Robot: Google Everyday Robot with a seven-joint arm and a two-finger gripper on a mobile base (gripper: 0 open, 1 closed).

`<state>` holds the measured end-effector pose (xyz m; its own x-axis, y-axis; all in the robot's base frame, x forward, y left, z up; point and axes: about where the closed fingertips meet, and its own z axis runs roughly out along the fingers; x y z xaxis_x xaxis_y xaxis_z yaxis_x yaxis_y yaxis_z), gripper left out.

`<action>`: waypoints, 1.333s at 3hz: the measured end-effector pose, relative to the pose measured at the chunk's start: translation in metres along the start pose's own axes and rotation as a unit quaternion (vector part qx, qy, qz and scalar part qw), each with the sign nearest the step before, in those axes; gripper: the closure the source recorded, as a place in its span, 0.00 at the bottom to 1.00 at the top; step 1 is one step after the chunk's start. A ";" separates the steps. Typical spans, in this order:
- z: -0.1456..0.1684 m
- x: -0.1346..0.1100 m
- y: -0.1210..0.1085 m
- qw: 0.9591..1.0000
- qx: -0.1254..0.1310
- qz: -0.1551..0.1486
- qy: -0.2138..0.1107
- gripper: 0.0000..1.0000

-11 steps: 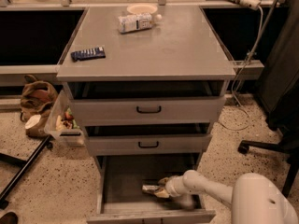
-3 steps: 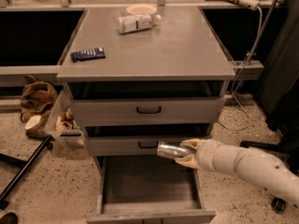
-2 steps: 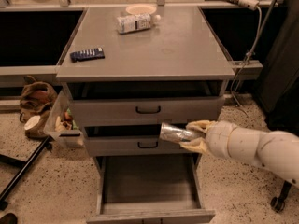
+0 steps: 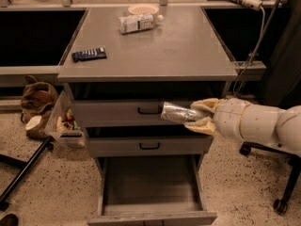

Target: Pick redbull can from bottom drawer and place on counter

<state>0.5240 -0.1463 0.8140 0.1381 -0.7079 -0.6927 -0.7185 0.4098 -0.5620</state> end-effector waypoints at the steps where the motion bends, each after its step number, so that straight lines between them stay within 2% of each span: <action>1: -0.002 -0.004 -0.009 1.000 0.008 -0.008 0.000 1.00; 2: -0.002 -0.019 -0.041 0.999 0.028 -0.020 -0.013 1.00; 3: 0.007 -0.067 -0.119 0.995 0.067 -0.062 -0.038 1.00; 4: 0.022 -0.111 -0.189 0.989 0.102 -0.097 -0.054 1.00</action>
Offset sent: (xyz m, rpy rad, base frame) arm 0.1119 -0.0218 0.1684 0.0407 -0.3185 -0.0186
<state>0.6599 -0.1325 0.9874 0.3390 -0.7241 -0.6006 -0.5206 0.3874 -0.7608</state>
